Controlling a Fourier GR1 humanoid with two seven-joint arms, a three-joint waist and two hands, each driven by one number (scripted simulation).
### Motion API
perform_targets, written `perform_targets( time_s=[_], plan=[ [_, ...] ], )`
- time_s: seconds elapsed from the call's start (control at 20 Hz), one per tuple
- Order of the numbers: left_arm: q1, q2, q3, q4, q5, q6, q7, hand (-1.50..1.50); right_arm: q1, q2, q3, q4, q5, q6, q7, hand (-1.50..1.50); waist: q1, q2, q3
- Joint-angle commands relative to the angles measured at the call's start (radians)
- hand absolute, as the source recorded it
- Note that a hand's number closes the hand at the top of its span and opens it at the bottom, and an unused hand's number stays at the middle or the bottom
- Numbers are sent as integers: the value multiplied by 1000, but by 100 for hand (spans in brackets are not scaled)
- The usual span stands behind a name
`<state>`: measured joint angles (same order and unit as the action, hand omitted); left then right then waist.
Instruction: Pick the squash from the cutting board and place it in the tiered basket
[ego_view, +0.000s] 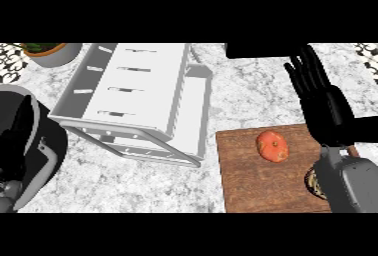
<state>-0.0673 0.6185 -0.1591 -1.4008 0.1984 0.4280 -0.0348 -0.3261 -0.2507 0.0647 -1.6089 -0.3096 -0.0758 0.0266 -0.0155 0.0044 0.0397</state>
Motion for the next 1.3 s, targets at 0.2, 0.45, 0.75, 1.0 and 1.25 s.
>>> perform_targets(
  time_s=[0.2,0.45,0.75,1.0,1.25],
  plan=[
    [-32,-83,-56,-74,91,-122,41,0,-22,-5,194,-145,-98,361,-113,150,11,-9,-40],
    [20,-105,-41,-95,168,-202,47,0,147,-64,113,21,143,107,-73,-150,-12,3,-41],
    [2,-102,-25,-97,194,-244,93,0,167,-166,133,-57,274,155,-250,-150,-20,-7,-41],
    [8,-110,-17,-93,197,-246,80,0,117,-382,93,-98,464,159,-201,-150,-30,-7,-45],
    [33,-95,-12,-121,203,-261,80,0,123,-577,206,-176,607,326,-78,-150,-16,-13,-48]
  ],
)
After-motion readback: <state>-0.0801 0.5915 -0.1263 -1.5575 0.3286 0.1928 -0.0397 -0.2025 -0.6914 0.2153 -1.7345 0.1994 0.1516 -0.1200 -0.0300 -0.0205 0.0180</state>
